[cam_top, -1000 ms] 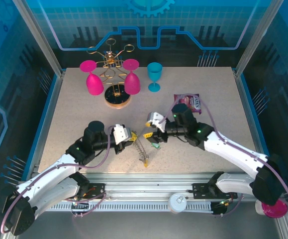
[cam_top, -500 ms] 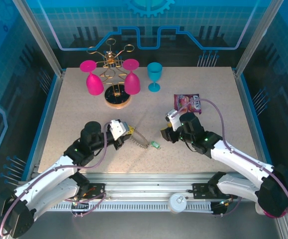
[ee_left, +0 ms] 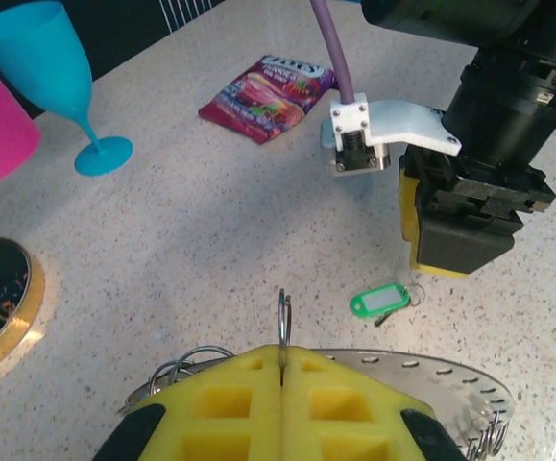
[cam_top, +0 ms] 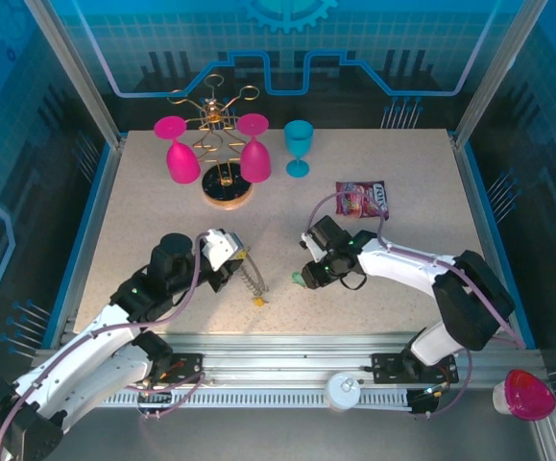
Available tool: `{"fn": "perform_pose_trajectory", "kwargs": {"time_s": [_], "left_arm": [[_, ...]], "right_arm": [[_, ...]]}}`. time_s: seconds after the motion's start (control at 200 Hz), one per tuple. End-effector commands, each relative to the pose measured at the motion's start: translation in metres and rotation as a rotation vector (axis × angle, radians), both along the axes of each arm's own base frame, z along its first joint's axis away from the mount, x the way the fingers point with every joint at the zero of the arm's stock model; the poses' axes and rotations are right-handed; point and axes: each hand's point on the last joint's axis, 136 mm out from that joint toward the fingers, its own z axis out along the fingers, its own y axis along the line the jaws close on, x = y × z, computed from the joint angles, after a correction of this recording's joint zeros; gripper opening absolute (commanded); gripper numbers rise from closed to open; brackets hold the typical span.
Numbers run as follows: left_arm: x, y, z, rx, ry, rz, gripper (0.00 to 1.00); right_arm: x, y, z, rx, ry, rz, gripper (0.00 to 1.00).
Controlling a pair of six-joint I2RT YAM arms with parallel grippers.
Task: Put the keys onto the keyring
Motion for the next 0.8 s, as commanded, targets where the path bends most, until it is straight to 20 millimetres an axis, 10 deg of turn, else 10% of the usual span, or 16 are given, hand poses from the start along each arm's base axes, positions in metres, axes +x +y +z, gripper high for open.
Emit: {"fn": "perform_pose_trajectory", "kwargs": {"time_s": [0.0,0.795], "left_arm": [[0.001,0.001,0.012,-0.008,-0.028,0.01,0.0],[-0.001,-0.006,0.01,-0.022,-0.023,-0.034,0.0]], "right_arm": [[-0.004,0.005,-0.002,0.026,0.08,-0.1,0.38],[-0.019,0.014,-0.03,0.087,0.224,-0.189,0.26]]}}
